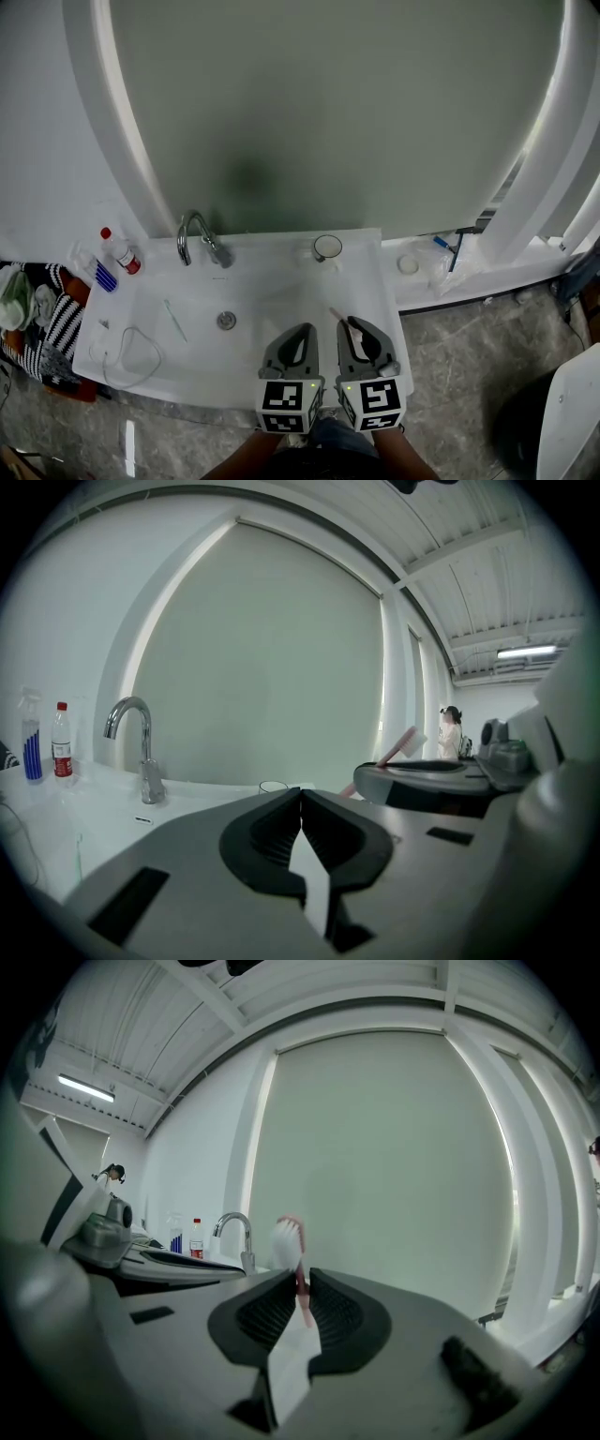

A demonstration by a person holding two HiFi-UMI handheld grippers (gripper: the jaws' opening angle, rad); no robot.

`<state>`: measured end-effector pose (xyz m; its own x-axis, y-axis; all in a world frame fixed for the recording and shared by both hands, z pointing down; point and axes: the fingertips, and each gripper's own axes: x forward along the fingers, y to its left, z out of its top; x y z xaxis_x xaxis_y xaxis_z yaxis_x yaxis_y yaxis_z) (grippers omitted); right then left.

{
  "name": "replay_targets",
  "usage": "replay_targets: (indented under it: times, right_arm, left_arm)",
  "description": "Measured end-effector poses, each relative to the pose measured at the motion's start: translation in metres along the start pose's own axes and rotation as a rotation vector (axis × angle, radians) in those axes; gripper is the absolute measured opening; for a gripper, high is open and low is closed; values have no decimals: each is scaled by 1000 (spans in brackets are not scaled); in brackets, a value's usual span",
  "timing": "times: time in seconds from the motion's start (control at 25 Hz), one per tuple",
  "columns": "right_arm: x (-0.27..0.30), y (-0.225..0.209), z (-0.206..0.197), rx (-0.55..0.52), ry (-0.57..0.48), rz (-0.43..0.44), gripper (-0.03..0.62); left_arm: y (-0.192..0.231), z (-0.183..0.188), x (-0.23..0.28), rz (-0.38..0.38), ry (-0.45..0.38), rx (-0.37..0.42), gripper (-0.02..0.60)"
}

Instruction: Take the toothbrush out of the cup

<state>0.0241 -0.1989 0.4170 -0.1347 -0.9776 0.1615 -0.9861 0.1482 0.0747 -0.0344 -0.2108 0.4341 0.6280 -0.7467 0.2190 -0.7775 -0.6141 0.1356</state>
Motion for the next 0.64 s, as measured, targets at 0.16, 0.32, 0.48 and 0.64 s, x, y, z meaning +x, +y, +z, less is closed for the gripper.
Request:
replay_targets:
  times: [0.16, 0.32, 0.48, 0.64]
  right_arm:
    - [-3, 0, -2, -2, 3, -4, 51]
    - [-3, 1, -1, -7, 3, -3, 51]
    - [-2, 4, 1, -11, 2, -2, 51]
    - [-2, 5, 0, -14, 6, -1, 51]
  left_arm:
    - [-3, -1, -1, -10, 6, 15, 9]
    - [-4, -2, -2, -17, 10, 6, 9]
    - [-1, -5, -3, -19, 19, -3, 9]
    - [0, -5, -4, -18, 22, -7, 9]
